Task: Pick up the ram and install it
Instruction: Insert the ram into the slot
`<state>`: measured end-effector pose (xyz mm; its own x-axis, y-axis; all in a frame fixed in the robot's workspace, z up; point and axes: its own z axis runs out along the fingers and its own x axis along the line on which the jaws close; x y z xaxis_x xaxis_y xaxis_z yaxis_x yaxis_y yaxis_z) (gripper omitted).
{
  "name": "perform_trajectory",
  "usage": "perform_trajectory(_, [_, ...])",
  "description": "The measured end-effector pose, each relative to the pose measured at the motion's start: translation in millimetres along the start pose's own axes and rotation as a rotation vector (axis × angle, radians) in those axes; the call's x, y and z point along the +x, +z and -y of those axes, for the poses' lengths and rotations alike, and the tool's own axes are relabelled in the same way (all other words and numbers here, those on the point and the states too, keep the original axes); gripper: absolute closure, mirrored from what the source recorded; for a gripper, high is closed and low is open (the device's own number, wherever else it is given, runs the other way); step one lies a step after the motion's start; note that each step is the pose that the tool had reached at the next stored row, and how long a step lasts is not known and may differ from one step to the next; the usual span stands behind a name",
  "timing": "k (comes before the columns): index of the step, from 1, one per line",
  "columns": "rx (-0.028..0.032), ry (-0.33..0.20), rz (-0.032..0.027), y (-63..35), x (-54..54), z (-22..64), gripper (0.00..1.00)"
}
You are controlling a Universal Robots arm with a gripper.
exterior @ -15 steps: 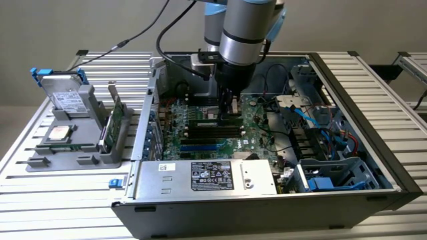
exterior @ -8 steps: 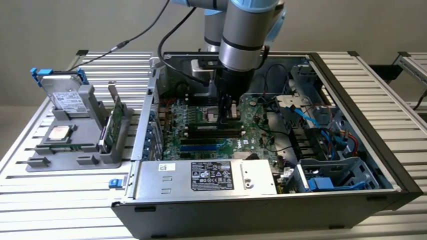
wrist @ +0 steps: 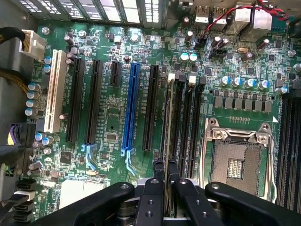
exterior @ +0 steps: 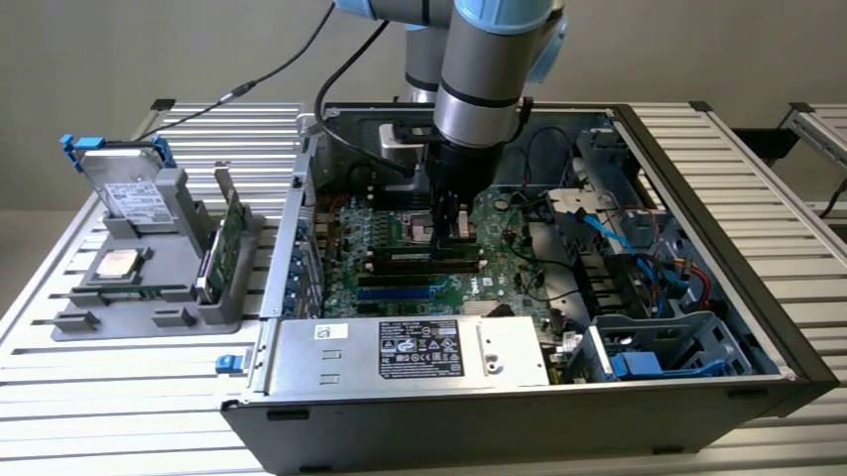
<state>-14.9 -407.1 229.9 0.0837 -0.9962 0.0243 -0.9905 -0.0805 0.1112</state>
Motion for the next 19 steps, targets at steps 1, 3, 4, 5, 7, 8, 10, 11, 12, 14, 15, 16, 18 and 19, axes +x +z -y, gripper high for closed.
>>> perform_trajectory(1, [0.0001, 0.0, 0.0, 0.0, 0.0, 0.0, 0.86])
perform_trajectory(3, [0.0001, 0.0, 0.0001, 0.1, 0.0, -0.1, 0.86])
perform_trajectory(4, [0.0, 0.0, 0.0, 0.1, 0.0, -0.2, 0.86])
perform_trajectory(5, [0.0002, 0.0, 0.0, 0.4, -0.3, -0.3, 0.86])
perform_trajectory(7, [0.0001, 0.0, -0.0002, 1.5, -1.4, -0.5, 0.86])
perform_trajectory(8, [0.0001, 0.0, -0.0002, 1.8, -1.9, -0.5, 0.86])
perform_trajectory(10, [0.0, 0.001, -0.0004, 2.1, -2.1, -0.4, 0.86])
perform_trajectory(11, [0.0, 0.002, -0.0005, 2.4, -2.2, -0.4, 0.86])
perform_trajectory(12, [-0.0002, 0.003, -0.0014, 2.3, -2.2, -0.5, 0.86])
perform_trajectory(14, [-0.0003, 0.003, -0.0027, 2.4, -2.2, -0.4, 0.86])
perform_trajectory(15, [-0.0003, 0.003, -0.0034, 2.4, -2.2, -0.4, 0.86])
perform_trajectory(16, [-0.0004, 0.003, -0.0044, 2.4, -2.2, -0.4, 0.86])
perform_trajectory(18, [-0.0006, 0.003, -0.006, 2.5, -2.2, -0.4, 0.86])
perform_trajectory(19, [-0.0006, 0.003, -0.0068, 2.5, -2.2, -0.4, 0.86])
